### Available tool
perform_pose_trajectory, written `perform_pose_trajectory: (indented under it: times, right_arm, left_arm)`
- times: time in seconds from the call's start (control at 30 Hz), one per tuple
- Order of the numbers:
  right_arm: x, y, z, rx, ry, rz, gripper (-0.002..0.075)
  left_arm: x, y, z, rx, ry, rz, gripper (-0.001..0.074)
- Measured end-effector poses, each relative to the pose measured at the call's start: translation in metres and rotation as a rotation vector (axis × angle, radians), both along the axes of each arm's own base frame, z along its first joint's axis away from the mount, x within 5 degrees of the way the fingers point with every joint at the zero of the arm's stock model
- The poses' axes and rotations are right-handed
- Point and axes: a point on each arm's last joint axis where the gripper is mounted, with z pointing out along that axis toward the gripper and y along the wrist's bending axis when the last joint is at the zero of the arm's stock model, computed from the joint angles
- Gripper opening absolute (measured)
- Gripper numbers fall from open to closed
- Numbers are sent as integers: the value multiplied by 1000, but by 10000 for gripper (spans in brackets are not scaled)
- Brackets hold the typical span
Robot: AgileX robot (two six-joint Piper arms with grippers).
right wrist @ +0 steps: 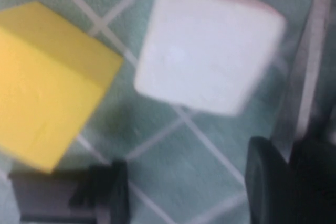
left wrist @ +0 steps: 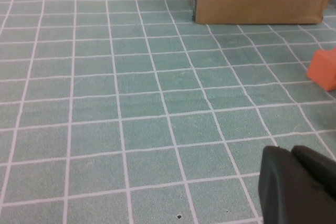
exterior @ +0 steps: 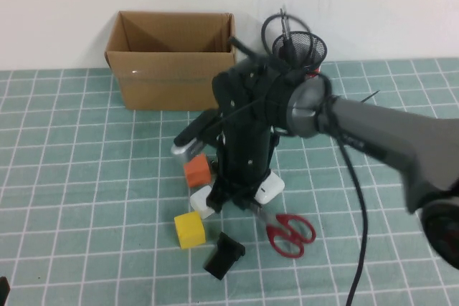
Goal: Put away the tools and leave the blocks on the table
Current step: Pick up the scissors from the table, then place the Scissors into the box
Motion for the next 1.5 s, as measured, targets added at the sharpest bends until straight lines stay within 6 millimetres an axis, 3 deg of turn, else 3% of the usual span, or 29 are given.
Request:
perform_pose_trajectory:
  times: [0.07, 0.3, 0.33, 0.37, 0.57, 0.77, 0.8, 0.83, 0.9, 1.2, 1.37, 1.5]
  right_arm:
    - [-2, -3, 20, 14, -37, -5, 50]
    - [-9, -28, 124, 57, -321, 9, 49]
    - [-16, -42, 166, 105, -432, 4, 49]
    - [-4, -30, 143, 69, -429, 23, 49]
    - [24, -16, 181, 254, -789, 121, 49]
    - [49, 6, 183, 434, -1070, 224, 49]
    - [49, 1, 197, 466, -1126, 219, 49]
    - [55, 14, 177, 479, -1131, 249, 49]
    - [62, 22, 169, 516, -1188, 282, 49]
    - [90, 29, 121, 463, -1194, 333, 48]
    - [95, 29, 108, 437, -1164, 333, 53]
    - [95, 29, 108, 430, -1156, 330, 115]
  left_arm:
    - [0, 0, 0, 0, 0, 0, -4]
    - [0, 0, 0, 0, 0, 0, -4]
    - [0, 0, 0, 0, 0, 0, -4]
    - [0, 0, 0, 0, 0, 0, -4]
    - [0, 0, 0, 0, 0, 0, -4]
    - [0, 0, 0, 0, 0, 0, -4]
    - [0, 0, 0, 0, 0, 0, -4]
    - [0, 0, 0, 0, 0, 0, -4]
    - [0, 0, 0, 0, 0, 0, -4]
    - [0, 0, 0, 0, 0, 0, -4]
    - [0, 0, 0, 0, 0, 0, -4]
    - [0, 0, 0, 0, 0, 0, -4]
